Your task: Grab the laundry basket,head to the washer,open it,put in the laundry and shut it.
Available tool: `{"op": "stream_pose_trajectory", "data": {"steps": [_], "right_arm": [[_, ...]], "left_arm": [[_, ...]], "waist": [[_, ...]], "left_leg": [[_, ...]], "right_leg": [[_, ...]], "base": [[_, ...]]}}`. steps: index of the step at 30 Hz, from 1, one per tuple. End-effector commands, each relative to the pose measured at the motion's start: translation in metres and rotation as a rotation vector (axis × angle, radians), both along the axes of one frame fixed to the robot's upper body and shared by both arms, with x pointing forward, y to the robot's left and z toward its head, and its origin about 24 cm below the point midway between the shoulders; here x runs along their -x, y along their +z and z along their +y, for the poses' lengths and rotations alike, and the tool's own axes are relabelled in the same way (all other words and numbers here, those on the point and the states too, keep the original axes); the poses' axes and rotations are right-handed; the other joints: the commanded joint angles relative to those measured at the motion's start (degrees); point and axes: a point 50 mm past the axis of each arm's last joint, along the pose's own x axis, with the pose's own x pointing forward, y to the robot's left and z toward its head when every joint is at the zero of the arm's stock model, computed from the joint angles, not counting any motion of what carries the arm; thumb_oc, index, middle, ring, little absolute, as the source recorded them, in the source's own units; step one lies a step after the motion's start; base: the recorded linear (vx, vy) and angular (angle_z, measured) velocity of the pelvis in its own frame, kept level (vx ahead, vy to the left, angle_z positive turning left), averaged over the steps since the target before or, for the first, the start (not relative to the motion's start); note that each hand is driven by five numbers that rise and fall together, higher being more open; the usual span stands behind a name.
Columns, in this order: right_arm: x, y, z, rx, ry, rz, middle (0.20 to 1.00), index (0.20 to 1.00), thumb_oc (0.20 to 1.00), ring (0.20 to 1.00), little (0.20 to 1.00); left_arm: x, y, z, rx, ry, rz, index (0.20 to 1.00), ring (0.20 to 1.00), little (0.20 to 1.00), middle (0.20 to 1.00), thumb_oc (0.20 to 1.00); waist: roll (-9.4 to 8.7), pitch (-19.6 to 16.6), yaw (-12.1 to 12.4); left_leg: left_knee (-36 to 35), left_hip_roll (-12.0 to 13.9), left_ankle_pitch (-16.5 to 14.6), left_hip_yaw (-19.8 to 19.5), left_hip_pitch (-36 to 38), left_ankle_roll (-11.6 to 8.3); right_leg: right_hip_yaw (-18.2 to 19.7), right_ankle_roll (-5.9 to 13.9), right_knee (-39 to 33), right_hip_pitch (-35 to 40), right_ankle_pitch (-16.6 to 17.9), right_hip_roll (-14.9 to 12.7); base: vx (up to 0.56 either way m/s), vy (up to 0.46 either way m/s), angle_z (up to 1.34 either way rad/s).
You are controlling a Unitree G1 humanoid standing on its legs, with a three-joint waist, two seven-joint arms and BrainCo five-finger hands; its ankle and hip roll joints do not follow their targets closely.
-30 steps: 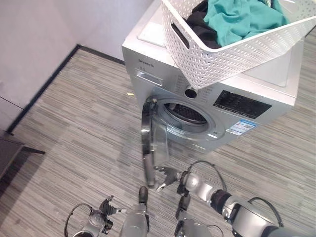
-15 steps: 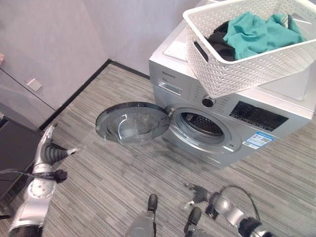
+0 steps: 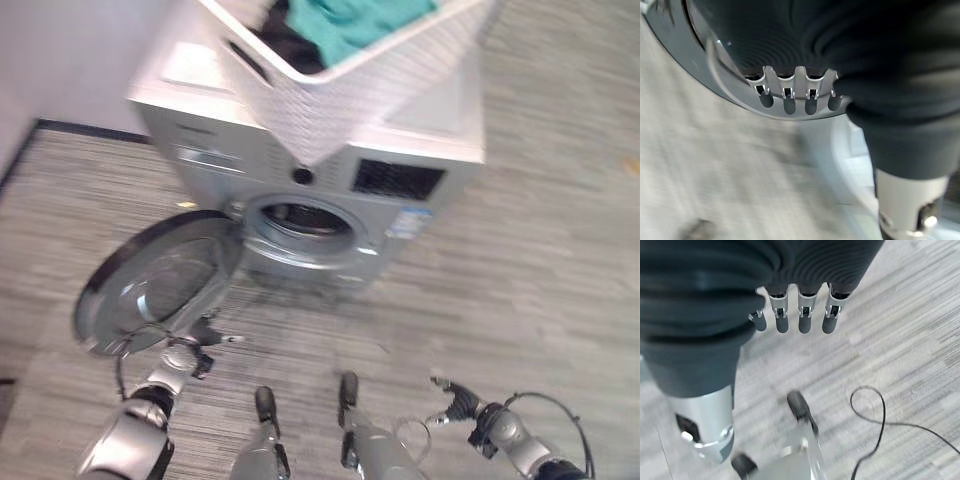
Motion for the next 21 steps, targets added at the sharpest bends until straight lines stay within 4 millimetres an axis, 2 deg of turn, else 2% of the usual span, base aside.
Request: {"op": "stream_pose_trajectory", "data": {"steps": [1,2,3,5,7,9,13,16,20,21], "right_arm": [[-0.012,0.007,-0.003,-0.097,-0.122,-0.087,1.000,1.000,1.000,1.000,1.000],[-0.011,0.003,-0.008,-0.054,-0.149,-0.080,1.000,1.000,1.000,1.000,1.000],[-0.012,0.002,-0.008,-0.011,-0.127,-0.076,1.000,1.000,1.000,1.000,1.000],[-0.009,-0.001,-0.008,0.002,-0.134,-0.059,1.000,1.000,1.000,1.000,1.000],[-0.001,-0.010,-0.002,-0.039,-0.158,-0.020,1.000,1.000,1.000,1.000,1.000],[0.010,-0.018,-0.001,-0.021,-0.131,0.041,1.000,1.000,1.000,1.000,1.000],[0.019,-0.024,-0.003,-0.033,-0.166,0.076,1.000,1.000,1.000,1.000,1.000],[0.017,-0.022,-0.002,-0.040,-0.158,0.062,1.000,1.000,1.000,1.000,1.000],[0.022,-0.023,-0.001,-0.060,-0.173,0.059,1.000,1.000,1.000,1.000,1.000],[0.028,-0.027,-0.002,-0.066,-0.198,0.071,1.000,1.000,1.000,1.000,1.000]], "left_arm": [[-0.003,0.041,0.053,-0.254,0.047,-0.047,1.000,1.000,1.000,1.000,1.000],[0.008,0.046,0.073,-0.313,0.111,0.002,1.000,1.000,1.000,1.000,1.000],[0.012,0.050,0.083,-0.387,0.121,0.044,1.000,1.000,1.000,1.000,1.000],[0.017,0.052,0.091,-0.455,0.120,0.099,1.000,1.000,1.000,1.000,1.000],[0.036,0.043,0.102,-0.454,0.164,0.175,1.000,1.000,1.000,1.000,1.000],[0.047,0.039,0.108,-0.447,0.183,0.218,1.000,1.000,1.000,1.000,1.000],[0.061,0.026,0.107,-0.408,0.200,0.242,1.000,1.000,1.000,1.000,1.000],[0.057,0.025,0.103,-0.381,0.208,0.190,1.000,1.000,1.000,1.000,1.000],[0.047,0.018,0.086,-0.328,0.183,0.099,1.000,1.000,1.000,1.000,1.000],[0.046,0.009,0.073,-0.295,0.154,0.085,1.000,1.000,1.000,1.000,1.000]], "waist": [[-2.81,2.5,1.0],[-3.43,3.2,0.6],[-3.60,3.5,0.4],[-3.70,3.8,0.2],[-3.76,4.0,0.1],[-3.64,3.7,0.3],[-2.98,2.7,0.7],[-2.60,2.2,1.0],[-1.72,0.6,2.0],[-1.16,-0.2,2.5]], "left_leg": [[0.1,-0.8,-0.1,2.2,0.0,-1.82],[0.1,-0.5,0.0,2.8,-0.7,-1.87],[0.1,-0.4,0.0,3.3,-0.9,-1.93],[0.1,-0.3,0.1,3.5,-1.2,-1.99],[0.1,-0.2,0.2,3.9,-1.4,-1.97],[0.1,-0.3,-0.1,3.9,-1.3,-1.92],[0.1,-0.6,-0.5,3.8,-1.0,-1.78],[0.1,-0.7,-0.5,3.6,-0.8,-1.81],[0.1,-0.9,-0.8,2.8,0.5,-1.79],[0.1,-1.0,-1.0,2.4,1.7,-1.78]], "right_leg": [[2.5,6.11,0.2,2.5,3.2,-1.7],[2.7,6.51,0.1,1.7,4.0,-1.8],[2.8,6.67,0.0,1.3,4.4,-1.9],[2.9,6.90,-0.1,1.0,4.8,-2.1],[3.0,6.85,0.0,0.5,4.9,-2.3],[2.6,6.79,0.0,0.5,4.7,-2.6],[2.1,6.56,0.0,0.7,4.2,-3.0],[2.0,6.38,0.1,0.9,3.8,-3.0],[1.6,5.96,0.2,2.3,2.7,-3.0],[1.4,5.71,0.3,3.6,2.0,-3.0]], "base": [[-0.02,0.077,-0.28],[-0.01,0.073,-0.40],[0.00,0.054,-0.41],[0.00,0.060,-0.27],[0.02,0.068,-0.13],[0.02,0.011,-0.02],[0.01,0.011,0.05],[0.03,-0.009,0.05],[0.06,-0.036,0.13],[0.08,-0.043,0.02]]}}
